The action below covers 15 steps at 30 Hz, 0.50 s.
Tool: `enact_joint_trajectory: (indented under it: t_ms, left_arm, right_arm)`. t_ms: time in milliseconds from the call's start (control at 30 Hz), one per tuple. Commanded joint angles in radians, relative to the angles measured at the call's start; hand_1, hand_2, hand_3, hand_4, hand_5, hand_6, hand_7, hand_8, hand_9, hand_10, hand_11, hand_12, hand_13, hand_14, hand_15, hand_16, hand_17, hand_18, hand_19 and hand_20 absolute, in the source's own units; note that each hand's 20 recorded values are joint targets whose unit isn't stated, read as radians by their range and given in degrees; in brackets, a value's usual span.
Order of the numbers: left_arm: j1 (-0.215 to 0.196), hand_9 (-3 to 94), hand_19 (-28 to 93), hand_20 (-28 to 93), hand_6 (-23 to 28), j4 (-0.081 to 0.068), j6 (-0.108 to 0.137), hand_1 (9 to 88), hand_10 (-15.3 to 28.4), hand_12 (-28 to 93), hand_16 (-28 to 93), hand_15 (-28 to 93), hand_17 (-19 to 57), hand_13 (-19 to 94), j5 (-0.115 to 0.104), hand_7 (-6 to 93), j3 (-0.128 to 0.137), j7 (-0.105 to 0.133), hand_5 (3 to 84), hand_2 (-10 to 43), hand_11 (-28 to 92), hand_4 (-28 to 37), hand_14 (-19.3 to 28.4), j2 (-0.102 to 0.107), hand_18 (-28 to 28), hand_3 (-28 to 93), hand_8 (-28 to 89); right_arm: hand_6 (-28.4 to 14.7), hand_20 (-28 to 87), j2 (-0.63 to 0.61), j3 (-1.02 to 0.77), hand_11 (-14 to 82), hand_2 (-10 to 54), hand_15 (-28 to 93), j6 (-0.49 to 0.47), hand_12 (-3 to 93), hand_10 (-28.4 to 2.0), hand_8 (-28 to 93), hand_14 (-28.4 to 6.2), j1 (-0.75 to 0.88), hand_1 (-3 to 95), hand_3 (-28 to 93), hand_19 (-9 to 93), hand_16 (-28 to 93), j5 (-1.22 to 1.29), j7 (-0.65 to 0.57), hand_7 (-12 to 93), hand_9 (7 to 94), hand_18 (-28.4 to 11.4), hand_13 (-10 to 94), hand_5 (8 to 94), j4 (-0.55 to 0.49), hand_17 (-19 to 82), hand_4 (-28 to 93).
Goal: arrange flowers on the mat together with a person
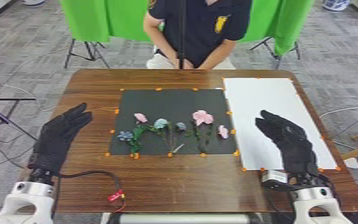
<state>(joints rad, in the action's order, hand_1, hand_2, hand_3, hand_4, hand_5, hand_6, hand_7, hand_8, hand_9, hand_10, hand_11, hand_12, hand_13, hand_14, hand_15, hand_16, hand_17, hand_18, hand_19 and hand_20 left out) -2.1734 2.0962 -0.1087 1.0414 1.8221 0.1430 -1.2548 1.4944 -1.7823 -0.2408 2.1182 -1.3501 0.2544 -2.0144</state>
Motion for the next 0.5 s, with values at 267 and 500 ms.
enact_joint_trajectory:
  t_ms: [267, 500]
  left_arm:
    - [-0.017, 42.9, 4, 13, 5.5, -0.002, 0.011, 22.6, 14.6, 13, 3, 8, 1.9, 31, -0.002, 5.7, -0.003, -0.002, 44.8, 1.7, 11, -20.8, 16.5, -0.012, 11.4, 63, -4]
    - [-0.012, 43.9, 4, 13, 5.2, -0.017, 0.115, 22.7, 14.2, 14, 4, 8, 2.1, 32, -0.019, 7.2, -0.054, 0.117, 45.9, 1.7, 13, -20.8, 16.7, 0.015, 11.6, 63, -4]
  right_arm:
    - [-1.6, 29, 0.017, -0.012, 6.7, -2.8, 12, -0.003, 11.9, -15.8, -10, -11.8, 0.024, 10.7, 80, 2, 9, -0.014, 0.008, 12, 53.7, -12.5, 36, 53.2, -0.010, 22, -17]
    - [-1.6, 29, 0.023, 0.003, 6.6, -1.5, 13, 0.006, 12.0, -15.9, -10, -12.5, 0.026, 9.9, 80, 2, 10, 0.092, -0.014, 11, 53.2, -13.0, 36, 52.6, -0.015, 22, -17]
